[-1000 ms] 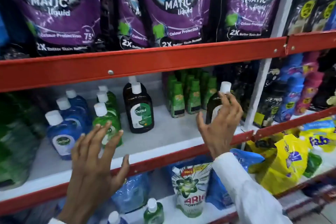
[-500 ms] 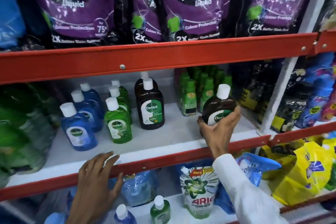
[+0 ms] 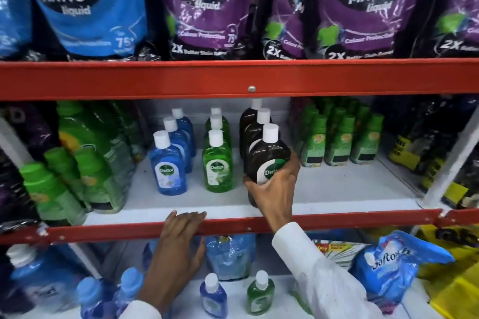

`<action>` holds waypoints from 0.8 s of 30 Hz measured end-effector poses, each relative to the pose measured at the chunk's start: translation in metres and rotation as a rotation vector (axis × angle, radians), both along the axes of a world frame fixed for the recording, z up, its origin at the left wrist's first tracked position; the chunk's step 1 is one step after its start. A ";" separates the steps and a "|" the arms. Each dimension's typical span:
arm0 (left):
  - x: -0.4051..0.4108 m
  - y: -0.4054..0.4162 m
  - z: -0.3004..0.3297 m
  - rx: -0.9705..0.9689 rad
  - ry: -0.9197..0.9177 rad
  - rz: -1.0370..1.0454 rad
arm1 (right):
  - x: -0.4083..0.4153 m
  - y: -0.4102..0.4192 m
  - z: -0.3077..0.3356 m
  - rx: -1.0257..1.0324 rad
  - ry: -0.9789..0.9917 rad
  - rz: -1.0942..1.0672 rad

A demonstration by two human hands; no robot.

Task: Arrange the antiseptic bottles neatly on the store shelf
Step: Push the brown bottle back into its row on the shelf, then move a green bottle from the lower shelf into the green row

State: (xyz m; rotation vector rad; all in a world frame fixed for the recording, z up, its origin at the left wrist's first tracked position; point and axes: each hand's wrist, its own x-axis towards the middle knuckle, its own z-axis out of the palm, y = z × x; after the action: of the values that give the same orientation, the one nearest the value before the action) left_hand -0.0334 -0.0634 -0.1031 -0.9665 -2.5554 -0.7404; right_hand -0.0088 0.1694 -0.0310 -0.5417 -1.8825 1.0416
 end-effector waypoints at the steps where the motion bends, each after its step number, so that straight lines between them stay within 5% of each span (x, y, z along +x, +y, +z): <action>1: 0.001 0.000 0.001 -0.001 -0.004 -0.001 | -0.001 -0.001 -0.001 0.005 -0.001 -0.017; 12: 0.002 -0.004 0.001 -0.050 0.084 0.019 | 0.021 -0.008 -0.010 0.128 -0.075 -0.133; 18: -0.003 -0.018 -0.003 -0.108 0.099 0.021 | 0.090 -0.010 -0.072 0.281 0.204 -0.032; 20: -0.003 -0.020 -0.005 -0.095 0.087 0.010 | 0.111 -0.008 -0.104 0.283 0.076 0.110; 24: -0.001 -0.017 -0.005 -0.020 0.049 0.004 | 0.119 0.008 -0.158 0.223 -0.642 0.462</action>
State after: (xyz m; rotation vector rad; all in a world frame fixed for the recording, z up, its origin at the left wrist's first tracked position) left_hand -0.0342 -0.0803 -0.1083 -0.9738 -2.5261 -0.6837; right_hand 0.1103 0.1770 -0.1891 -0.3331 -2.7483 0.9889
